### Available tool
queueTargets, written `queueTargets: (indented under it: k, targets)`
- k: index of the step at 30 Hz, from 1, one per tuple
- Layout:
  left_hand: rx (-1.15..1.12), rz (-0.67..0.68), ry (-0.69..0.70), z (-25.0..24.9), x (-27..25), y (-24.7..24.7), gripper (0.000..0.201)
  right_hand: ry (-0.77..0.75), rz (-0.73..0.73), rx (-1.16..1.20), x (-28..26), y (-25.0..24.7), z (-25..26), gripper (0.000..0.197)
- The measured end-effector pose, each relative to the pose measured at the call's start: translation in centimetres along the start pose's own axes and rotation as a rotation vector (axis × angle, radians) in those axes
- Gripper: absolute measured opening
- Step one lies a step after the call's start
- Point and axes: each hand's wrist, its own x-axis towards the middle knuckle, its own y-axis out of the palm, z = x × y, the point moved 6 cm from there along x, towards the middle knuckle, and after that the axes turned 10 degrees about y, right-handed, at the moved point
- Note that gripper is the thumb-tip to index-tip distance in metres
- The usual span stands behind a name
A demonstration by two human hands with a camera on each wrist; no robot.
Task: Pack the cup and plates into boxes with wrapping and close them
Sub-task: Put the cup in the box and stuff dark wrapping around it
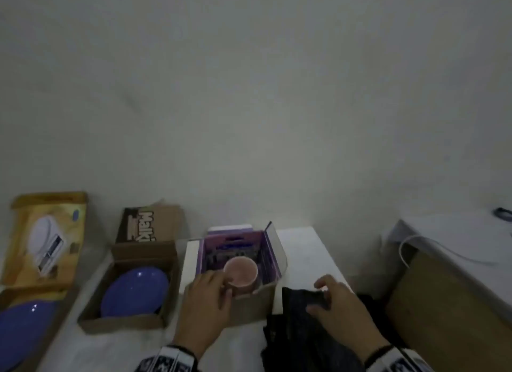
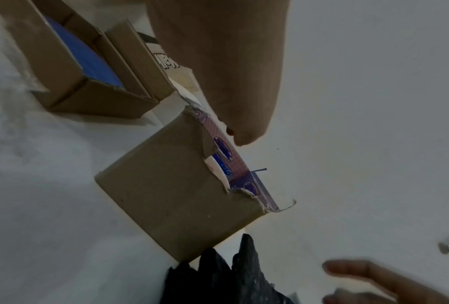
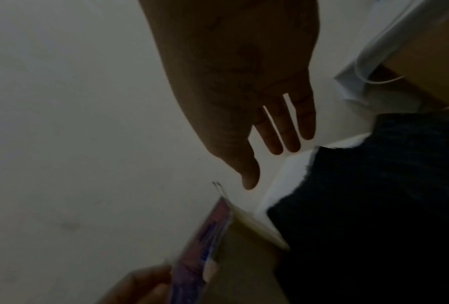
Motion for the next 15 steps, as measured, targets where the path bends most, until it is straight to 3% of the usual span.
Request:
queueTargets:
  k: [3, 5, 8, 13, 15]
  targets:
    - [0.014, 0.020, 0.017, 0.8, 0.3, 1.2, 0.039, 0.169, 0.297, -0.159, -0.4, 4.8, -3.5, 0.079]
    - [0.026, 0.043, -0.011, 1.3, 0.3, 1.9, 0.041, 0.217, 0.381, -0.183, -1.1, 6.7, -5.0, 0.092]
    - [0.117, 0.030, -0.021, 1.1, 0.4, 2.6, 0.037, 0.162, 0.337, -0.273, -1.3, 7.1, -5.4, 0.085]
    - [0.122, -0.044, -0.101, 1.8, 1.9, 2.9, 0.017, 0.075, 0.145, -0.272, 0.3, 4.6, -4.3, 0.052]
    - [0.151, -0.064, -0.138, 2.3, 2.7, 2.6, 0.022, 0.004, 0.043, -0.225, 1.0, 2.6, -2.7, 0.039]
